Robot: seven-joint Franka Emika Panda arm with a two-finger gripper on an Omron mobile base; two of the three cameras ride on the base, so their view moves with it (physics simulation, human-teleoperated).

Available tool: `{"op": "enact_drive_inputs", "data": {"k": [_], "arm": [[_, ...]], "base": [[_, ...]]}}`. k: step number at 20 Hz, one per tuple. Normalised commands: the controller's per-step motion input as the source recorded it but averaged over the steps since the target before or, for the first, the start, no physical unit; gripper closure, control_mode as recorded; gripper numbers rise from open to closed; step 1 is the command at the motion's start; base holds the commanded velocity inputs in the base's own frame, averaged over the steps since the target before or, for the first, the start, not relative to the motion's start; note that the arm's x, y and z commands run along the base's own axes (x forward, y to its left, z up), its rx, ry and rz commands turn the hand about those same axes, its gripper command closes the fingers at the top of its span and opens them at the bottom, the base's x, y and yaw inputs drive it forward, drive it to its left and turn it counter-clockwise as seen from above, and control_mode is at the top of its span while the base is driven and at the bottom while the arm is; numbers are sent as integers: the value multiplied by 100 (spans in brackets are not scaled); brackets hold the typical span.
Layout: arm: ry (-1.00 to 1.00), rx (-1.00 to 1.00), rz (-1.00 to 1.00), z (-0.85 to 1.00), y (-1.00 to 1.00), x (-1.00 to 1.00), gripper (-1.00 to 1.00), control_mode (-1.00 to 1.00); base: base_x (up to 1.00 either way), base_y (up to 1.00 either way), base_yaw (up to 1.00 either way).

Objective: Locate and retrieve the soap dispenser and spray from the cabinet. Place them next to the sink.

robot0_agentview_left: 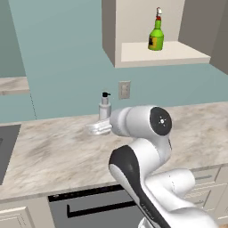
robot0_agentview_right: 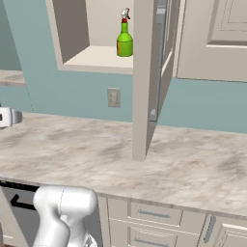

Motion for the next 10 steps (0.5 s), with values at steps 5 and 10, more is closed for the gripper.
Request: {"op": "enact_drive_inputs", "data": {"k": [5,10], "arm": [[-1,0,23,-49,46,48,100,-100],[-1,-2,15,-37,29,43,100,-100]], "base": [[0,0,0],[0,0,0]]}}
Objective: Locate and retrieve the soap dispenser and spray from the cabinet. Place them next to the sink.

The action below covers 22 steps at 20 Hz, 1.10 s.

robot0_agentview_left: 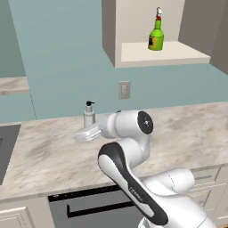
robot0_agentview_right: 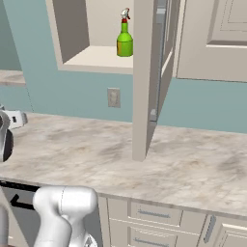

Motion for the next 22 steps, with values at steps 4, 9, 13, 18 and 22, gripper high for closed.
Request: {"op": "enact_drive_inputs", "data": {"k": [4,9,13,18,22], "arm": [[-4,-4,1,-12,28,14,100,-100],[-6,-4,14,-18,49,26,100,-100],[1,-1,17,-28,39,29,100,-100],[4,0,16,-39,39,36,100,-100],[5,0,16,-40,44,41,100,-100]], "base": [[0,0,0],[0,0,0],[0,0,0],[0,0,0],[0,0,0]]}}
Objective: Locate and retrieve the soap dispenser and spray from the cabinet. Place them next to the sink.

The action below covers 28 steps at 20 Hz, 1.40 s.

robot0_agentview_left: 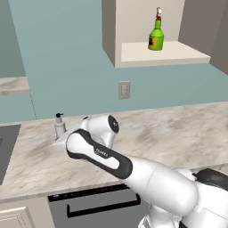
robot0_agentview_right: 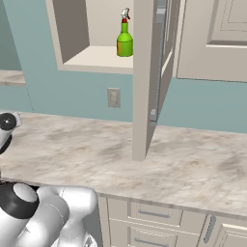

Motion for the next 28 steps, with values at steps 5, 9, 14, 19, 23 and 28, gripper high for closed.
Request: {"op": "enact_drive_inputs", "data": {"k": [5,9,14,19,23,28], "arm": [[6,-2,11,-29,43,48,100,-100],[4,-4,6,-23,37,48,100,-100],[-2,-4,1,-23,29,32,100,-100],[-7,-1,0,-17,27,20,100,-100],[-6,0,0,-15,22,20,100,-100],[-4,0,0,-22,16,18,100,-100]], "base": [[0,0,0],[0,0,0],[0,0,0],[0,0,0],[0,0,0],[0,0,0]]}}
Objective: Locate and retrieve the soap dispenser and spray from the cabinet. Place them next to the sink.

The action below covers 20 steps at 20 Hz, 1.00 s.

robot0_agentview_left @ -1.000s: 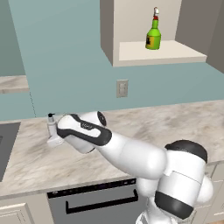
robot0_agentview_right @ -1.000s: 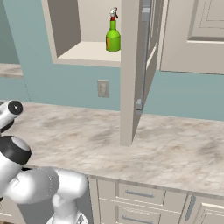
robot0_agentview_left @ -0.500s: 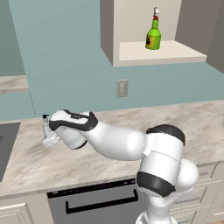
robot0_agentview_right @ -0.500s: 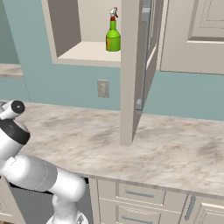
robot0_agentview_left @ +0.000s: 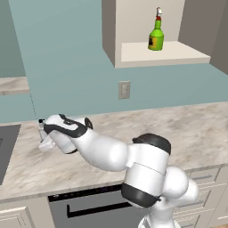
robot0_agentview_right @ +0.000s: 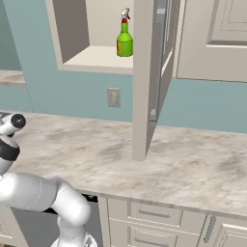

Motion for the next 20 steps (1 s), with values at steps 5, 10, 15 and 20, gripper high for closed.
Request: {"op": "enact_drive_inputs", "data": {"k": [5,10,15,20], "arm": [[-1,0,0,-27,15,18,100,-100],[1,0,1,-30,26,25,100,-100],[0,0,4,-33,31,26,100,-100],[-2,0,3,-29,27,24,100,-100]], "base": [[0,0,0],[0,0,0],[0,0,0],[0,0,0]]}}
